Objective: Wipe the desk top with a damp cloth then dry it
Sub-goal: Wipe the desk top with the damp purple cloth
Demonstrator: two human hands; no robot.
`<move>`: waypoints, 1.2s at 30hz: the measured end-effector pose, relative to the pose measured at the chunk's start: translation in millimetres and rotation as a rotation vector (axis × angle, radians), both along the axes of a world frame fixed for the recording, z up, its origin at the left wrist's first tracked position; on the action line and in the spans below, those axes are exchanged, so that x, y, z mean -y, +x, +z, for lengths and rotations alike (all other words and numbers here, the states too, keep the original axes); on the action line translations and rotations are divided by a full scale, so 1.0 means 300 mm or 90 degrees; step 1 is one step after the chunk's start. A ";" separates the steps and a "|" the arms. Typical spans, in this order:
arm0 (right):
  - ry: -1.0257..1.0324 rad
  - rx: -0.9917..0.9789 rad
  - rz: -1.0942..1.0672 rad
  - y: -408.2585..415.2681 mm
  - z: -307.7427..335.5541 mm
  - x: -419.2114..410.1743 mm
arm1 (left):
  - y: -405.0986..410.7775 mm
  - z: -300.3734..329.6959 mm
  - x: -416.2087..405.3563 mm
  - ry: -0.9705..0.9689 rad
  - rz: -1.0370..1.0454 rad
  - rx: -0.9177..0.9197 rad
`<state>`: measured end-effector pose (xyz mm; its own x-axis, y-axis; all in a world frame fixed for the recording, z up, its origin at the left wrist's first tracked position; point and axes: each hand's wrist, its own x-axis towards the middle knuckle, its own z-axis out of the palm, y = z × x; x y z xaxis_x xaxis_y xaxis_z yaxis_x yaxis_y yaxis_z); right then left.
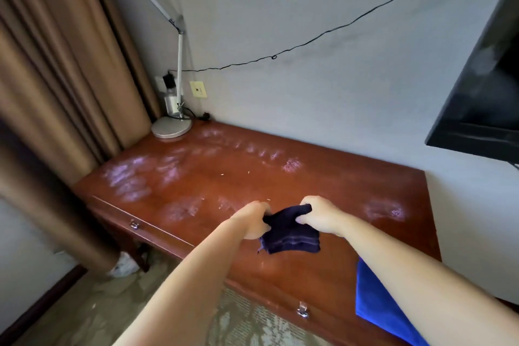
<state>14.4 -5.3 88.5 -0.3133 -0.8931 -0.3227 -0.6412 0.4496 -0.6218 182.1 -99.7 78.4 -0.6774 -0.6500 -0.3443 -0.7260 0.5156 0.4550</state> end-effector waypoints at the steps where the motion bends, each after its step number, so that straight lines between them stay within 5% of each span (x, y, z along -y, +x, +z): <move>1: -0.005 0.002 0.001 0.042 0.007 0.037 | 0.048 0.005 0.032 -0.004 0.014 -0.007; 20: -0.013 0.028 0.079 0.715 0.034 0.661 | 0.731 -0.006 0.588 0.071 0.285 -0.170; 32: -0.021 0.117 0.093 0.923 -0.188 1.238 | 0.950 -0.173 1.028 0.217 0.517 -0.238; 36: -0.035 0.068 0.140 1.001 -0.249 1.436 | 1.037 -0.216 1.184 0.172 0.576 -0.240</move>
